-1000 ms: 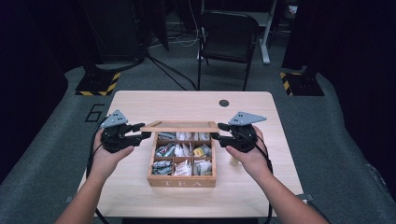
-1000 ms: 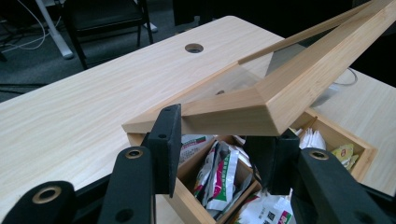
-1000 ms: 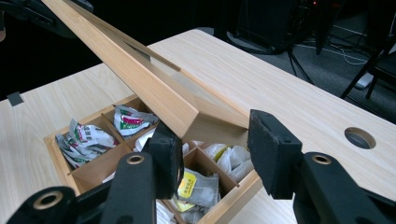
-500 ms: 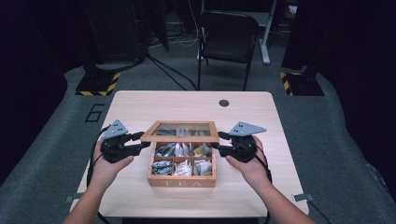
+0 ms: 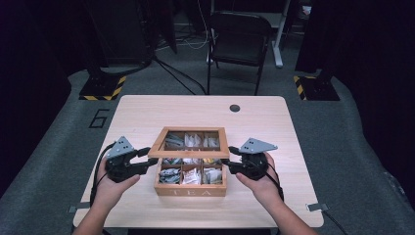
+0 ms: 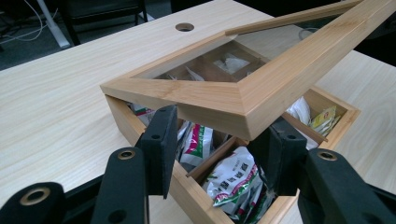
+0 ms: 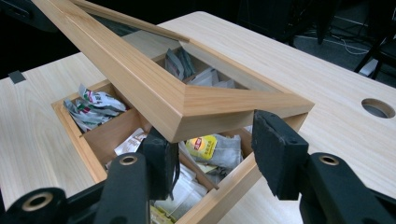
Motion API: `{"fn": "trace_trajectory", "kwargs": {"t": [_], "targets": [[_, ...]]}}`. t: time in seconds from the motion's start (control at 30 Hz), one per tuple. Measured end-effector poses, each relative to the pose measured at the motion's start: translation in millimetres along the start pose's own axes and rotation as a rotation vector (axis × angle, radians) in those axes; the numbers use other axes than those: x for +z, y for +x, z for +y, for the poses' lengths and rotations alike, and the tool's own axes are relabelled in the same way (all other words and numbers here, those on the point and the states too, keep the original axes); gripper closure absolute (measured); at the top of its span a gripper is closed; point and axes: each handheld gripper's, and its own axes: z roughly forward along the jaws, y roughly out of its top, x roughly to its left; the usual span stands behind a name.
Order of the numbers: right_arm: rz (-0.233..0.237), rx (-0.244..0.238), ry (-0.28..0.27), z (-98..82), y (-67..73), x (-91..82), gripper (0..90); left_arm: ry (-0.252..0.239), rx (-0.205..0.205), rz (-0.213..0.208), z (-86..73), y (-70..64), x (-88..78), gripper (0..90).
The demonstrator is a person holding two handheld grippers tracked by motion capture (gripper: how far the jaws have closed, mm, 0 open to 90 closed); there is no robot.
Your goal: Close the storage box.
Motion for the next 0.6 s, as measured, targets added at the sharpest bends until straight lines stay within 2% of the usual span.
{"fn": "trace_trajectory", "kwargs": {"t": [0.47,0.6], "targets": [[0.036,0.072,0.05,-18.9,5.9,2.5,51.0,0.022,-0.013,-0.012,-20.4,-6.1,3.0,51.5],[0.051,0.084,0.047,-24.3,7.8,1.7,51.1,0.026,-0.024,-0.019,-26.5,-7.1,4.4,51.5]]}}
